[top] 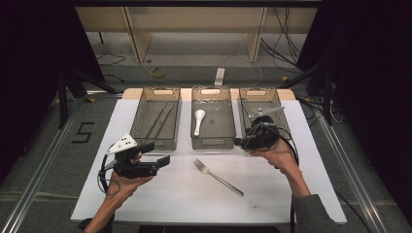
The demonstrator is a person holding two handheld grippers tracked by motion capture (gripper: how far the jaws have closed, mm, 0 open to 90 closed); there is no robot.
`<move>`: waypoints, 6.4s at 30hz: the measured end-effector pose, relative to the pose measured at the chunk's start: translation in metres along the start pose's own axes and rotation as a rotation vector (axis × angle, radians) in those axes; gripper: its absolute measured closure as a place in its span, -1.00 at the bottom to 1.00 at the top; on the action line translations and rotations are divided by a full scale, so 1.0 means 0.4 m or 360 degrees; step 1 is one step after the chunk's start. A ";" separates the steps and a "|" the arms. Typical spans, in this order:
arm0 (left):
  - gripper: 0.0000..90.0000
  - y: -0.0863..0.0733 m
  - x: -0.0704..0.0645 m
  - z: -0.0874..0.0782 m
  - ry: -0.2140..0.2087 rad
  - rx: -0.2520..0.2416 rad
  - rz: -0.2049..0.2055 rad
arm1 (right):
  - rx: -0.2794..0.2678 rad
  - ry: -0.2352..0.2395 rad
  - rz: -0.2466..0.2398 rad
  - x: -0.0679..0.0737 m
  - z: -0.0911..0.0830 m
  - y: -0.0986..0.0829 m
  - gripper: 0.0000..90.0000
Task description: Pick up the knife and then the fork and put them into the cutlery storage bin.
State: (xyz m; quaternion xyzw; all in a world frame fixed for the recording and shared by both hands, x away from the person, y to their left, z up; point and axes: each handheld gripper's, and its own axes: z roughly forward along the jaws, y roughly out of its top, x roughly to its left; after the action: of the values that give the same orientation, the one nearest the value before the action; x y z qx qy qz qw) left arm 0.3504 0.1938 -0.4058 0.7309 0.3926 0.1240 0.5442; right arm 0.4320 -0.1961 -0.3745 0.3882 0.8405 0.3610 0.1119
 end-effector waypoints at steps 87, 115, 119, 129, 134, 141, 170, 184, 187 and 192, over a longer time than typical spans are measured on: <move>-0.65 -0.001 -0.002 -0.002 -0.0008 0.0010 0.0012 | 0.0780 0.0201 -0.0622 0.199 0.234 -0.094 0.67; -0.65 0.000 -0.001 -0.003 -0.0004 0.0010 0.0021 | 0.0805 0.0212 -0.0691 0.205 0.238 -0.087 0.89; -0.65 0.000 0.000 -0.004 -0.0001 0.0007 0.0020 | 0.0790 0.0212 -0.0699 0.203 0.235 -0.087 0.89; -0.65 0.000 -0.001 -0.003 -0.0004 0.0008 0.0021 | 0.0691 0.0214 -0.0607 0.181 0.214 -0.075 0.89; -0.65 0.000 0.000 -0.004 0.0001 0.0003 0.0018 | 0.0624 0.0230 -0.0589 0.170 0.201 -0.069 0.89; -0.65 0.000 0.000 -0.005 -0.0004 -0.0006 0.0011 | 0.0527 0.0235 -0.0508 0.147 0.163 -0.053 0.89; -0.65 -0.001 0.001 -0.009 -0.0012 -0.0029 0.0003 | -0.0024 0.0151 -0.0149 -0.040 -0.058 -0.009 0.89; -0.68 -0.001 0.004 -0.012 -0.0011 -0.0055 -0.0015 | -0.0108 -0.0007 0.0034 -0.163 -0.102 0.062 0.89; -0.68 -0.001 0.003 -0.012 -0.0010 -0.0057 -0.0012 | -0.0097 -0.0036 0.0064 -0.182 -0.090 0.072 0.89; -0.68 -0.001 0.004 -0.013 -0.0011 -0.0067 -0.0015 | -0.0086 -0.0088 0.0129 -0.218 -0.064 0.086 0.89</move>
State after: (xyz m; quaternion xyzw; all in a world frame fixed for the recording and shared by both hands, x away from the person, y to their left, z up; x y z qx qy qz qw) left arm 0.3481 0.1986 -0.4044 0.7180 0.3913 0.1270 0.5614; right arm 0.4984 -0.2581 -0.3406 0.4286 0.8105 0.3771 0.1308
